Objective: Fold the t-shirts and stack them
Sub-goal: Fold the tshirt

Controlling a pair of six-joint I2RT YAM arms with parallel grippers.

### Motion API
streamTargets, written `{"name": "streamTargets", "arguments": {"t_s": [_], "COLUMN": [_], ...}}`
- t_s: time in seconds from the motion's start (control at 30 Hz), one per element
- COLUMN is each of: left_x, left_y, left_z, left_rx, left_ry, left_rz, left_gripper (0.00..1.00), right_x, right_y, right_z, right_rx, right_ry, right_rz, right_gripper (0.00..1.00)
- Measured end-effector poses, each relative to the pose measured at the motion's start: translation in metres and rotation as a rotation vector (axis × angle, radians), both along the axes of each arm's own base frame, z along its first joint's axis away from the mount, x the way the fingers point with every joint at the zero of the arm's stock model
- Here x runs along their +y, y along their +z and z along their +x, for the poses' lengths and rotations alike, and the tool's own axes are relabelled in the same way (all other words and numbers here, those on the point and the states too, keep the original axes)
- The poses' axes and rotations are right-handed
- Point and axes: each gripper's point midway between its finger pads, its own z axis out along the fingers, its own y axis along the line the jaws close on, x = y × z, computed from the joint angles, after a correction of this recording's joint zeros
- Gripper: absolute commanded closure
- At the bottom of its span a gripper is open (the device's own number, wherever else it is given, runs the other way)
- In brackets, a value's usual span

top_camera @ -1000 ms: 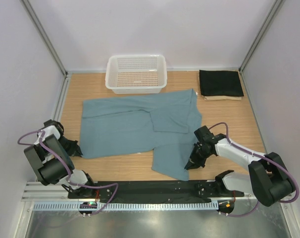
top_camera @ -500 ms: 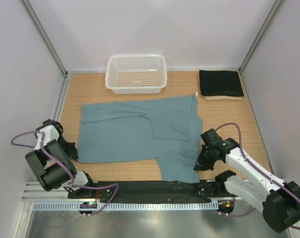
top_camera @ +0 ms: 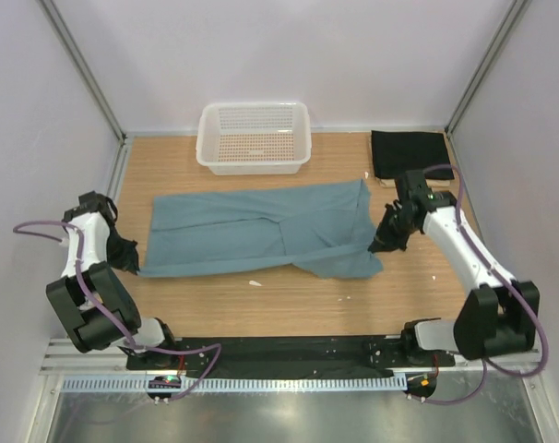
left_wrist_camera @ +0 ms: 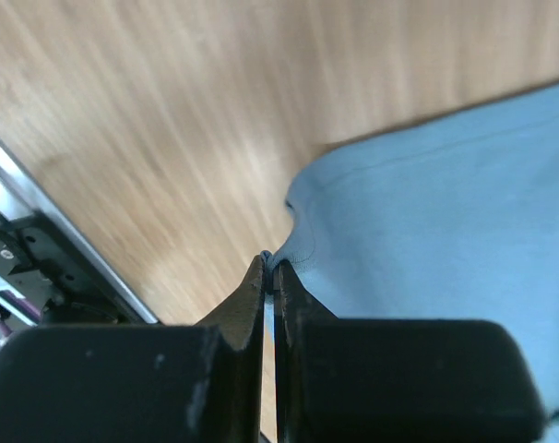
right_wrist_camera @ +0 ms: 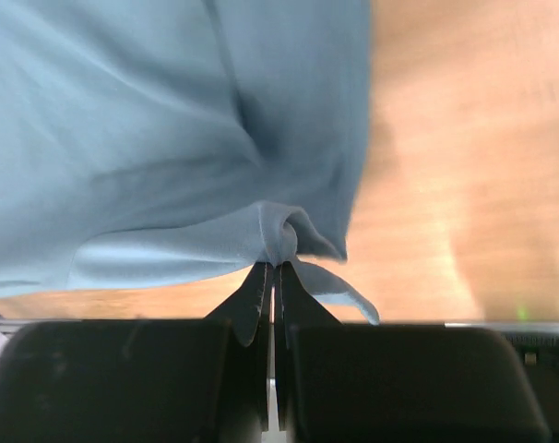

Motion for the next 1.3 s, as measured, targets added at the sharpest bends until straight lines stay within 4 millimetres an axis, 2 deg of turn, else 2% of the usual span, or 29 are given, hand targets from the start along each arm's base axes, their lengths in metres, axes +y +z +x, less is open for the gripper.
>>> {"name": "streamTargets", "arguments": {"t_s": [0.13,0.3,0.47,0.73,0.87,1.07,1.3], "left_x": [0.003,0.002,0.002,0.007,0.003,-0.007,-0.008], "left_y": [0.012,0.009,0.004,-0.013,-0.021,-0.029,-0.038], "left_z": [0.027,0.058,0.104,0.145,0.163,0.176,0.184], "left_rx": [-0.041,-0.039,-0.042,-0.029,-0.028,-0.02,-0.003], "left_ry": [-0.04,-0.092,-0.152,-0.189,-0.214,-0.249,-0.258], "left_rz": [0.019,0.016,0.018,-0.001,-0.009,-0.013,-0.019], "left_gripper": [1.0,1.0,1.0,1.0,1.0,1.0,1.0], "right_x": [0.007,0.015,0.02,0.026,0.027,0.02,0.014], "right_y": [0.011,0.018,0.022,0.014,0.002,-0.005,-0.014], "right_z": [0.055,0.111,0.144,0.174,0.184,0.191,0.195], "right_rx": [-0.045,-0.086,-0.116,-0.113,-0.088,-0.069,-0.045], "right_ry": [0.078,0.144,0.184,0.209,0.215,0.208,0.199], "right_rz": [0.01,0.019,0.026,0.039,0.035,0.015,0.002], "right_gripper": [0.99,0.99,0.99,0.99,0.99,0.99,0.99]}}
